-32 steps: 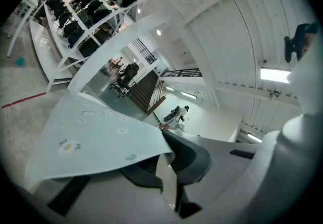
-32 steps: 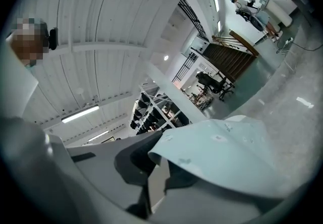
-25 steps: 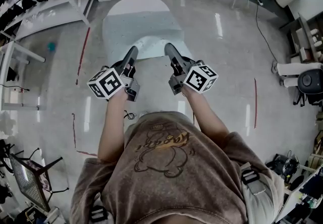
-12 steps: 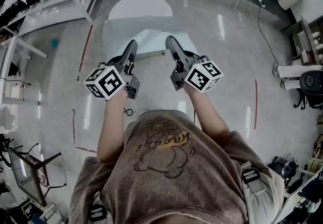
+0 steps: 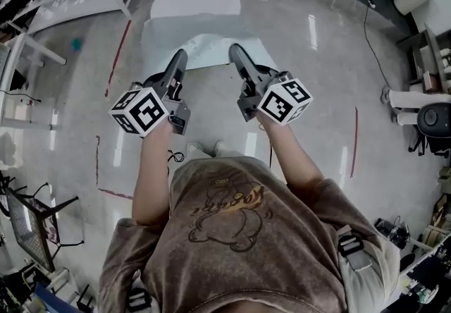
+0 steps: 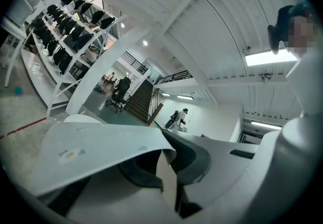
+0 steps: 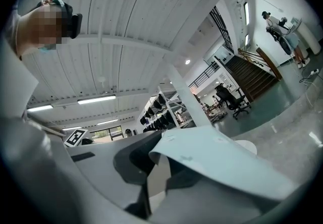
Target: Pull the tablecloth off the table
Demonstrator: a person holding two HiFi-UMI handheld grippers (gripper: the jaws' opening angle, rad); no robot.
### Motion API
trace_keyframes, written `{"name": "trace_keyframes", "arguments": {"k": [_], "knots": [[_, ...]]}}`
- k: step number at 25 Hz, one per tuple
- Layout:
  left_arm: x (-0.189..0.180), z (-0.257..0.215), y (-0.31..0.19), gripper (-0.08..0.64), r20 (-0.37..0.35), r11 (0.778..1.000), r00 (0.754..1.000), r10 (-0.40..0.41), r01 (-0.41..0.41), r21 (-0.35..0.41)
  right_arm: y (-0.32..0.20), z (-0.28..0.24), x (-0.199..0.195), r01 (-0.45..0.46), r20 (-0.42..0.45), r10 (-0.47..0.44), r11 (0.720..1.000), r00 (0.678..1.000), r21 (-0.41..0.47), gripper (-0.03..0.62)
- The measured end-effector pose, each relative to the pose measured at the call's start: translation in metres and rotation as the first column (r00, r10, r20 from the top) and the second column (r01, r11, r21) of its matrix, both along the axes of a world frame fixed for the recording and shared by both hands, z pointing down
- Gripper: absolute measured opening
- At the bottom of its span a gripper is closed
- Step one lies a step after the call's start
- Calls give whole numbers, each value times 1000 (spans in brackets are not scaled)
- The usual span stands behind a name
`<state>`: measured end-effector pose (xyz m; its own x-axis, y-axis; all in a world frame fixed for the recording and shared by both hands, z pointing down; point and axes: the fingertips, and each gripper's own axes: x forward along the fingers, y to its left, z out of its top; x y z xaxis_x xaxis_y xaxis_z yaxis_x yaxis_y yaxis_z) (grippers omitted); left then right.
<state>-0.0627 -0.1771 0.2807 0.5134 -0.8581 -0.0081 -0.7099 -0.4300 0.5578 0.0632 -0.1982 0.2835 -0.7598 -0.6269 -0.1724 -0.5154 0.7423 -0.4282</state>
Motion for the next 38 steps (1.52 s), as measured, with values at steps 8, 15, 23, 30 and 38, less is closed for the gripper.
{"name": "trace_keyframes", "arguments": {"k": [8,15,23,30,38], "knots": [[-1,11,27,21,15,1000,1000,5,-4,-19,28,13,-1,-24,9,24,999,1000,-33,28],[-20,15,57,21,1,999,1000,27,-27,-24,60,16,-19,-51,4,51,998,999,-42,26],[-19,15,95,21,11,999,999,33,-33,-13,100,18,-18,-71,2,72,996,997,-49,26],[-25,7,110,21,15,1000,1000,25,-25,-3,114,9,-24,-68,-4,68,997,998,-33,28],[-35,-1,118,21,35,1000,999,8,-7,-8,121,-1,-35,-59,-13,59,998,998,-27,29]]}}
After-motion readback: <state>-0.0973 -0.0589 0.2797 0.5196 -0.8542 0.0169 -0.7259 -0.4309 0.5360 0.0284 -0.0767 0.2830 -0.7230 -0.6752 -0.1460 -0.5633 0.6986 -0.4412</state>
